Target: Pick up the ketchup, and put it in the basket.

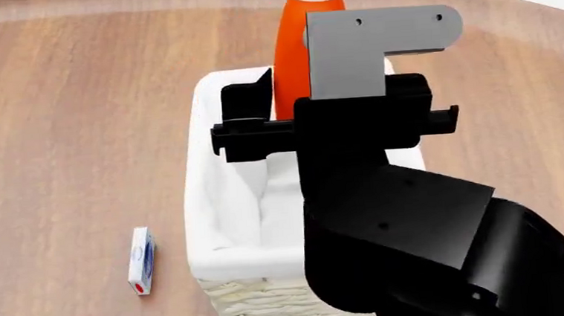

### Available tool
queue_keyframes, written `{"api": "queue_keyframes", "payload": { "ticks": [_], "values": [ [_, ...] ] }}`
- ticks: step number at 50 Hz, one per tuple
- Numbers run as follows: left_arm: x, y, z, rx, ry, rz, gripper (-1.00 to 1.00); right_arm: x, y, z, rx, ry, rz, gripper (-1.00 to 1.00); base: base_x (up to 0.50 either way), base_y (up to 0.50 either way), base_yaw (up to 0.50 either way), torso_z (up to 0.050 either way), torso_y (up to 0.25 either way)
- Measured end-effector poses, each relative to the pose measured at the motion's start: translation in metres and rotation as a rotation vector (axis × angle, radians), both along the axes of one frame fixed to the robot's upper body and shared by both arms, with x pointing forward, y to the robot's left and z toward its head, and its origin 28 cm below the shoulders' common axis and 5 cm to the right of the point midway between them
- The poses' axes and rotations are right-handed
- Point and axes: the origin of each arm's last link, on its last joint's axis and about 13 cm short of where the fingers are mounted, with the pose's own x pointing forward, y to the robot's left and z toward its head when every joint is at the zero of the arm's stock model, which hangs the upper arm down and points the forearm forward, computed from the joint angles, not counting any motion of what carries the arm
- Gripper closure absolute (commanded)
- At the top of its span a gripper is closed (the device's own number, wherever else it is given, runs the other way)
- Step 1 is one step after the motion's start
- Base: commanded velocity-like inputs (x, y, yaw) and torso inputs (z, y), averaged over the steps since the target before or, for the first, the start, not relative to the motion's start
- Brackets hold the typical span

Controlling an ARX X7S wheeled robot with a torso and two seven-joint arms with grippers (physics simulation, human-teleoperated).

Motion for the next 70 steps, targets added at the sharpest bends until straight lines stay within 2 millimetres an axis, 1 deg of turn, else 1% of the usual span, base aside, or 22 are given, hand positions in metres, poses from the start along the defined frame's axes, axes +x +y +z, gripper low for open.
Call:
{"api": "queue_keyframes", "payload": {
  "ticks": [7, 19, 37, 53, 70],
  "values": [
    [0.000, 0.000, 0.000, -0.005, 0.002, -0.003, -1.00, 0.000, 0.001, 0.003, -0.037, 0.059, -0.041, 1.00, 0.00, 0.00, 0.00, 0.000, 0.000],
    [-0.001, -0.001, 0.005, -0.013, 0.000, -0.014, -1.00, 0.000, 0.001, 0.011, -0.033, 0.173, -0.093, 1.00, 0.00, 0.00, 0.00, 0.000, 0.001],
    [-0.002, -0.002, 0.009, -0.019, -0.004, -0.022, -1.00, 0.003, 0.004, 0.024, 0.024, 0.345, -0.084, 1.00, 0.00, 0.00, 0.00, 0.000, 0.001],
    [-0.001, -0.003, 0.008, -0.028, 0.008, -0.026, -1.00, 0.014, 0.004, 0.036, 0.053, 0.491, -0.044, 1.00, 0.00, 0.00, 0.00, 0.000, 0.000],
    [0.001, -0.003, 0.006, -0.043, 0.020, -0.024, -1.00, 0.029, 0.006, 0.043, -0.026, 0.631, -0.092, 1.00, 0.00, 0.00, 0.00, 0.001, 0.001]
  ]
}}
